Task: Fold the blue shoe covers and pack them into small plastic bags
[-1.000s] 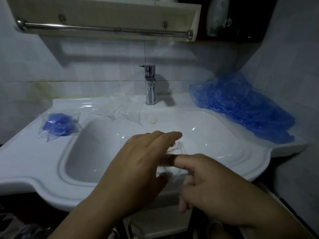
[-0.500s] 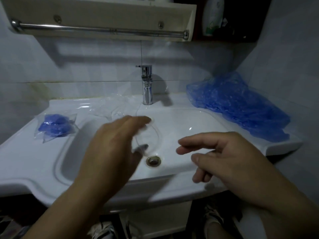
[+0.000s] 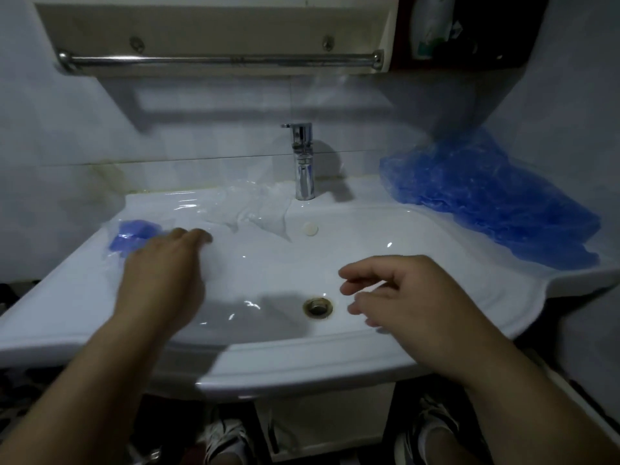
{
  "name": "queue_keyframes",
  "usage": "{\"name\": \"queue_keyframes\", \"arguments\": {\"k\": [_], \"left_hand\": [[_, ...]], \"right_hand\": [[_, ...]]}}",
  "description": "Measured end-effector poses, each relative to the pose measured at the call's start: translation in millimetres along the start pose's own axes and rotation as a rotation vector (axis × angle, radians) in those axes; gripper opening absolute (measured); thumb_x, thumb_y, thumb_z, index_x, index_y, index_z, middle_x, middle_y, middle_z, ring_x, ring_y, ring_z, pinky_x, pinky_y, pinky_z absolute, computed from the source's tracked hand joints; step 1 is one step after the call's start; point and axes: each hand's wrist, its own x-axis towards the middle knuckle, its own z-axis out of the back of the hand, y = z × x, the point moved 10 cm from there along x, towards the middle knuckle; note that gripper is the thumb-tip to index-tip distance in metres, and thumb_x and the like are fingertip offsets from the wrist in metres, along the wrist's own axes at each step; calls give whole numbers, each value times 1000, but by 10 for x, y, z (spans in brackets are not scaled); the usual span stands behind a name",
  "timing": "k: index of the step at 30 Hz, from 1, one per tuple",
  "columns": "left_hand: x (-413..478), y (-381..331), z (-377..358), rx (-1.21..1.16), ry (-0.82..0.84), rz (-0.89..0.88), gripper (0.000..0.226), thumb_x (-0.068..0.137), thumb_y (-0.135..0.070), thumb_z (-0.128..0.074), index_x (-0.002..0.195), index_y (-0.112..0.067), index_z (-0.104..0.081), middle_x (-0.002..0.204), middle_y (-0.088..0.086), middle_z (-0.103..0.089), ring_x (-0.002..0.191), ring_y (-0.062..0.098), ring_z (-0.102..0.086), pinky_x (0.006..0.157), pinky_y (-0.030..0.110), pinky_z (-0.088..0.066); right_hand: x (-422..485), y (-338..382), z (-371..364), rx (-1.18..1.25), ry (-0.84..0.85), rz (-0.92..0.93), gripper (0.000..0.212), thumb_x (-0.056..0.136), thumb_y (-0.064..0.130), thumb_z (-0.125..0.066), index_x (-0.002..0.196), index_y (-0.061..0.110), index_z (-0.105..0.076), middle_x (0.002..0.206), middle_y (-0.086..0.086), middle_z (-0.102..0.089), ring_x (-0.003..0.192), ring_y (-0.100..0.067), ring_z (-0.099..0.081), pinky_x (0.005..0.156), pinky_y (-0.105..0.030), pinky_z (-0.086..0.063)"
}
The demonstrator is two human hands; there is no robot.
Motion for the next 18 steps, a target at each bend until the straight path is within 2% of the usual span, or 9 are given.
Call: {"name": "queue_keyframes", "arguments": {"k": [3,6,9,12,15,18], "left_hand": [[-3,-1,-34,15,23,-20,58,62,2,-72,116,-16,-64,104,11,-68,88,39,-65,73,44,-54],[-68,84,40,57,-16,-32,58,64,1,-68,119,-17,-63,108,9,-66,92,38,-64,75,42,-52],[-112,383,140,96,-38,61,57,68,-1,-60,123,-17,-59,112,11,-63,96,38,-60,80,42,-47],[-138,814,182,104,-38,189,52,73,0,-54,124,-12,-54,111,16,-59,96,42,-56,80,46,-46],[-147,1100,10,88,138,306,65,78,-11,-60,140,-17,-40,129,14,-51,112,40,-51,94,46,-42],[-195,1095,-186,4,392,374,104,69,-31,-77,153,-23,-16,152,9,-29,138,33,-33,114,49,-23]], "right_hand": [[72,203,-361,-43,55,95,39,85,18,-62,120,37,-64,108,24,-66,94,8,-63,86,-20,-52],[134,419,-768,-33,147,178,51,84,29,-58,132,43,-52,127,28,-56,114,11,-53,101,-28,-47],[167,572,-1062,-86,186,231,59,81,38,-52,138,48,-40,139,31,-45,127,7,-43,107,-33,-41],[197,605,-1182,-111,193,237,58,82,39,-53,138,48,-40,139,29,-44,127,4,-43,107,-34,-40],[236,555,-1088,-121,140,217,55,81,41,-55,134,49,-43,130,28,-50,121,4,-48,104,-35,-43],[258,447,-885,-97,81,172,51,86,29,-61,133,43,-49,123,24,-54,116,6,-50,103,-30,-44]]}}
